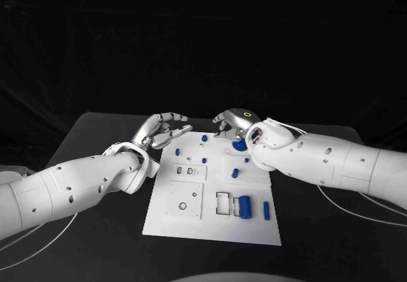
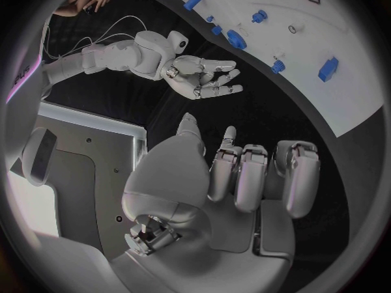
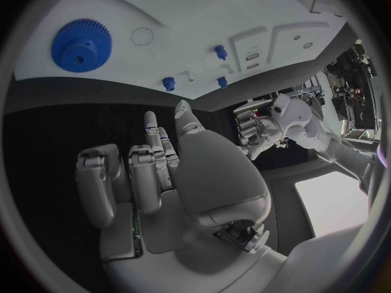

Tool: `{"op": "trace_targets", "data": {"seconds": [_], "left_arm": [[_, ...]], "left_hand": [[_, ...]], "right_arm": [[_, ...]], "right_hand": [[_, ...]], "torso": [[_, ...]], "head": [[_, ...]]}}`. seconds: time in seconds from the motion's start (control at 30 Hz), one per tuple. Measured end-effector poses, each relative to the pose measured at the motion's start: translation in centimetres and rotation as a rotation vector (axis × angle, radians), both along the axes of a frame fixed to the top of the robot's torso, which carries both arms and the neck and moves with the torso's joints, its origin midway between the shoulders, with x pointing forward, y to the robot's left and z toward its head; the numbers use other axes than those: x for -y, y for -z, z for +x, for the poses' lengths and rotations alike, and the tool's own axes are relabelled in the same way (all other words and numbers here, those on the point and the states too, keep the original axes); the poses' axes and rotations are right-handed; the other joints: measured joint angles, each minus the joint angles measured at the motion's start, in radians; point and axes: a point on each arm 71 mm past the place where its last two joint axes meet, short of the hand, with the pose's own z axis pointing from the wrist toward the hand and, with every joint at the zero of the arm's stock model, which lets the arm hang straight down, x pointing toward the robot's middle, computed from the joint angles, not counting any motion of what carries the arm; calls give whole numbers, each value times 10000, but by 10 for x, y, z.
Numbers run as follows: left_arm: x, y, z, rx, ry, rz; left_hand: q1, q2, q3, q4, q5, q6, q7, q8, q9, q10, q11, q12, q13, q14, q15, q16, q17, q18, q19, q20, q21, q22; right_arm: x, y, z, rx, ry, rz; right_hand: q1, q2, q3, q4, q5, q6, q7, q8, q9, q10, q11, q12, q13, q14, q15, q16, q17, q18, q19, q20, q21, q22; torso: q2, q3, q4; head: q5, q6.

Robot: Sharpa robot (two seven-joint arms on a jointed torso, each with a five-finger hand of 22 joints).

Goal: Assemble the parts on the task board

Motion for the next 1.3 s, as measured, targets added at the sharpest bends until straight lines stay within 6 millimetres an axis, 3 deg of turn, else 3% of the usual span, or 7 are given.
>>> {"op": "trace_targets", "data": {"seconds": [0.13, 0.23, 0.37, 0.47, 0.5, 0.8, 1.3], "left_arm": [[1, 1, 1, 8, 4, 17], [0, 1, 2, 18, -25, 38], [-1, 2, 3, 21, -55, 61], [-1, 2, 3, 26, -60, 66], [-1, 2, 3, 27, -61, 68], [-2, 2, 3, 38, -56, 80], [-6, 1, 1, 59, -72, 94]], "left_hand": [[20, 20, 0, 0, 0, 0, 0, -40, 0, 0, 0, 0, 0, 0, 0, 0, 0, 0, 0, 0, 0, 0], [41, 41, 0, 0, 0, 0, 0, -40, 0, 0, 0, 0, 0, 0, 0, 0, -1, 0, 0, 0, 0, 0], [41, 41, 0, 0, 0, 0, 0, -40, 0, 0, 0, 0, 0, 0, 0, 0, -1, -1, 0, 0, 0, 0], [41, 41, 0, 0, 0, 0, 0, -40, 0, 0, 0, 0, 0, 0, 0, 0, -1, 0, 0, 0, 0, 0], [41, 41, 0, 0, 0, 0, 0, -40, 0, 0, 0, 0, 0, 0, 0, 0, -1, 1, 0, 0, 0, 0], [41, 41, 0, 0, 0, -1, 0, -39, 0, 0, 0, 0, 0, 0, 0, 0, -2, 0, 0, 0, 0, 0], [41, 41, 0, 0, 0, -1, 0, -39, 0, 0, 1, 0, -1, 0, 0, 0, -3, 1, 0, 0, 0, 0]], "right_arm": [[20, -12, -7, -51, 289, 704], [33, -20, -9, -96, 525, 1137], [47, -25, -11, -249, 819, 1544], [53, -26, -11, -404, 971, 1713], [55, -25, -11, -482, 1018, 1772], [62, -20, -9, -901, 1206, 1995], [69, 15, -9, -1289, 1464, 1123]], "right_hand": [[-106, 0, -125, 124, 0, -72, -34, 0, 16, 687, -147, 778, 466, -11, -21, 0, -1, -1, 0, 0, 0, 0], [-220, -115, -316, 73, 0, 31, -137, 63, 75, 1141, -377, 2385, 1716, -3, -302, 0, -1, -2, -1, -192, 0, -1], [-629, 162, -648, 268, 96, -79, -396, 28, 143, 801, -712, 9521, 10169, -1, -579, 0, -1, -1, -12, -530, 0, 8], [-884, 125, -858, 471, 70, -145, -464, 28, 204, 2944, -333, 13559, 12093, 2, -575, 0, -2, -1, -13, -529, 0, 7], [-1039, 74, -944, 526, 71, -111, -497, 28, 225, 3745, -598, 14129, 12162, 0, -577, 0, -2, -2, -13, -529, 0, 7], [-1679, -46, -1077, 658, 71, 564, -377, 349, 591, 4075, -834, 14373, 12170, 0, -577, 0, -2, -2, -14, -528, 0, 6], [-1463, -152, -351, 131, 196, 1085, -259, 347, 906, 4036, -726, 14373, 12168, 1, -650, 0, -3, -2, 16, -563, 0, 5]], "torso": [[-8, 4, -6], [-12, 1, -6], [-19, -4, -9], [-20, -5, -12], [-19, -5, -12], [-14, -15, -6], [-7, 0, -12]], "head": [[-27, -11], [-45, -18], [-92, -42], [-147, -45], [-161, -45], [-337, -20], [-603, 30]]}}
